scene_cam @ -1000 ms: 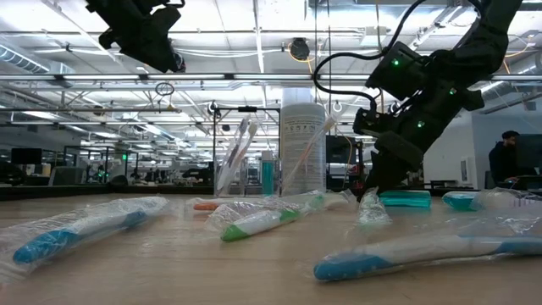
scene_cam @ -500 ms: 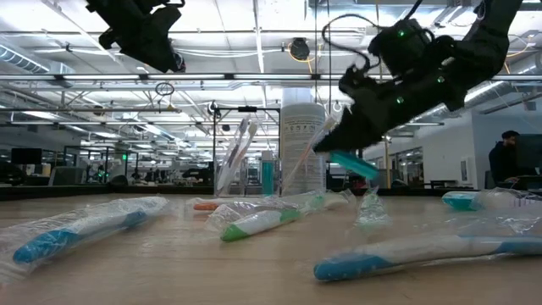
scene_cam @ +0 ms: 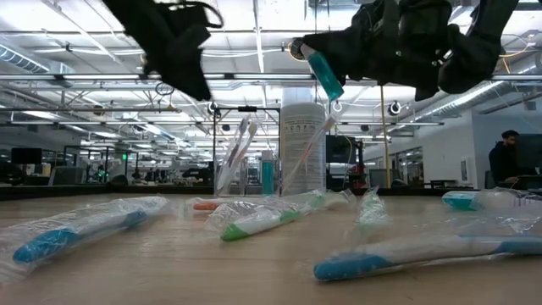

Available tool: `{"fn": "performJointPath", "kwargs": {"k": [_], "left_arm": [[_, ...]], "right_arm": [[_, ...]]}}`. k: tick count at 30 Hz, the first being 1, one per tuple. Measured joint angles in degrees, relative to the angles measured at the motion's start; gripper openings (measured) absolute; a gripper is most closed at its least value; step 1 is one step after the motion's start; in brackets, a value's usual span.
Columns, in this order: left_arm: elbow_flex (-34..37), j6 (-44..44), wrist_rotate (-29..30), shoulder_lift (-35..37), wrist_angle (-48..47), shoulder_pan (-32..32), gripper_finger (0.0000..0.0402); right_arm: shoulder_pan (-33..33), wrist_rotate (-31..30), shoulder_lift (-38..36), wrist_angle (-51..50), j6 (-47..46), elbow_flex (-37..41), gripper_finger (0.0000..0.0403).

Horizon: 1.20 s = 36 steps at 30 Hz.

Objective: Pick & Place toothbrushing station
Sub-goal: Put the top blue mouthwash into the transparent organizer

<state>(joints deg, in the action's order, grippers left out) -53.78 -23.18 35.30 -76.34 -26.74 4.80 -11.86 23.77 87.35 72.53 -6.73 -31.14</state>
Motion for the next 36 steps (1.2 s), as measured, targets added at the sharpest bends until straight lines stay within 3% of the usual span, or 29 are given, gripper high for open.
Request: {"fn": "performJointPath", "kwargs": {"k": [7,12,17,22,29,36], "left_arm": [[0.0,26.99,-19.24,-11.83,33.82,0.0,0.0152],[0.0,31.89,-28.5,-19.58,51.71,0.0,0.0152],[0.0,31.05,-28.62,-22.16,52.17,-0.84,0.0166],[0.0,27.56,-28.12,-22.08,52.56,-3.48,0.0219],[0.0,27.53,-35.02,-22.08,58.8,-4.5,0.0292],[-0.02,27.08,-35.23,-22.08,60.36,-4.01,0.0318]], "right_arm": [[-0.94,6.63,0.0,0.09,-2.29,0.0,0.0101],[-0.83,6.82,0.0,-0.14,-3.07,-0.02,0.0102],[-0.83,6.8,0.0,-0.35,-3.09,-0.04,0.0102],[-0.83,6.79,0.0,-0.37,-3.07,-0.04,0.0102],[-0.81,6.51,0.0,-0.36,-2.92,-0.04,0.0102],[-0.81,6.42,0.0,0.1,-2.9,-0.04,0.0102]]}}
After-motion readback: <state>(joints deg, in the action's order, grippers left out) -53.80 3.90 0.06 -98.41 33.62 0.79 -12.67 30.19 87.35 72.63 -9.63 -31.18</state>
